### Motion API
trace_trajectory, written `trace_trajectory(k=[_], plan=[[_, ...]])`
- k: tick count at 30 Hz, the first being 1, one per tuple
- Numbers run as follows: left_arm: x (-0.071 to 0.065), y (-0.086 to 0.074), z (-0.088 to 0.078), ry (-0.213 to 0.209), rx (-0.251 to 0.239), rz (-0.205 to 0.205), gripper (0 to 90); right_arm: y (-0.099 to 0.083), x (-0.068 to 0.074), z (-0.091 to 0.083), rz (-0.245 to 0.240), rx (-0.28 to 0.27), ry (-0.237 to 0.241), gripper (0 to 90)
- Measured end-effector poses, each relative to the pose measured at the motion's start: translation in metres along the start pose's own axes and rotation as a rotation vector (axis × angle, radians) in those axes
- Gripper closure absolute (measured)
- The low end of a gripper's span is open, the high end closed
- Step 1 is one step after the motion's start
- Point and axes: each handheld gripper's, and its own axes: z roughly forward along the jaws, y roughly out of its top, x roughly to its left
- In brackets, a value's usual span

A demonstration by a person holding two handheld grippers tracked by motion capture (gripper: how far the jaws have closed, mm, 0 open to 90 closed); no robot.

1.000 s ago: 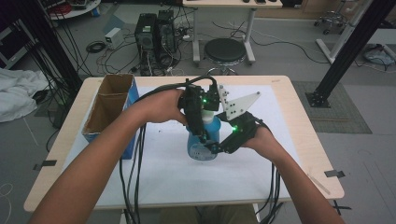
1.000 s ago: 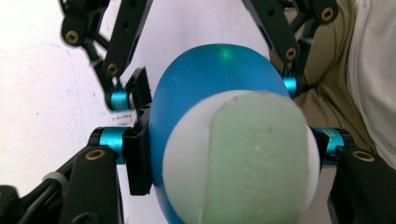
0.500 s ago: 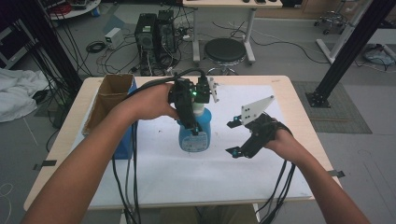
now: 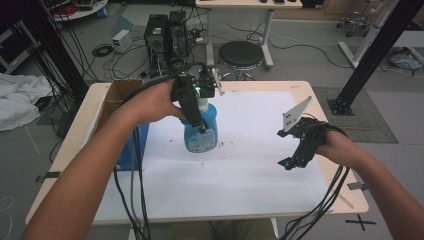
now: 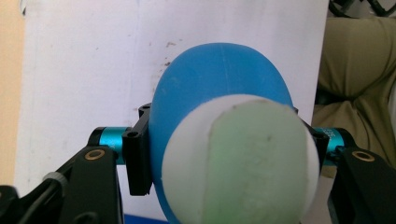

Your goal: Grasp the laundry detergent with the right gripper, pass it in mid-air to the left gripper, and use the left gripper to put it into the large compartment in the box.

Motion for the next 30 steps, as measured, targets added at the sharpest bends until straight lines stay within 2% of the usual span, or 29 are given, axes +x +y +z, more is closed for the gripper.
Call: trace_trajectory(k=[2, 4, 7, 9, 16, 17, 18, 25, 30], plan=[[0.004, -0.003, -0.004, 0.015, -0.003, -0.034, 38.0, -0.001, -0.001, -0.005, 0.019, 0.042, -0.037, 0.7], [0.007, -0.007, -0.01, 0.032, -0.002, -0.071, 38.0, -0.003, -0.001, -0.01, 0.017, 0.102, -0.05, 0.7], [0.012, -0.013, -0.022, 0.058, -0.005, -0.118, 38.0, -0.006, 0.0, -0.015, -0.035, 0.185, -0.053, 0.8], [0.014, -0.016, -0.03, 0.077, -0.003, -0.144, 38.0, -0.007, -0.001, -0.02, -0.041, 0.213, -0.044, 0.8], [0.023, -0.029, -0.055, 0.115, -0.006, -0.236, 38.0, -0.008, -0.006, -0.031, -0.024, 0.21, -0.05, 0.9], [0.023, -0.029, -0.055, 0.115, -0.006, -0.236, 38.0, -0.008, -0.006, -0.031, -0.024, 0.21, -0.05, 0.9], [0.024, -0.034, -0.061, 0.122, -0.013, -0.257, 38.0, -0.008, -0.007, -0.032, -0.019, 0.206, -0.051, 0.8], [0.027, -0.05, -0.08, 0.148, -0.011, -0.313, 38.0, -0.007, -0.008, -0.028, -0.019, 0.189, -0.041, 0.9], [0.03, -0.06, -0.097, 0.172, -0.018, -0.354, 38.0, -0.006, -0.008, -0.027, -0.019, 0.189, -0.051, 0.9]])
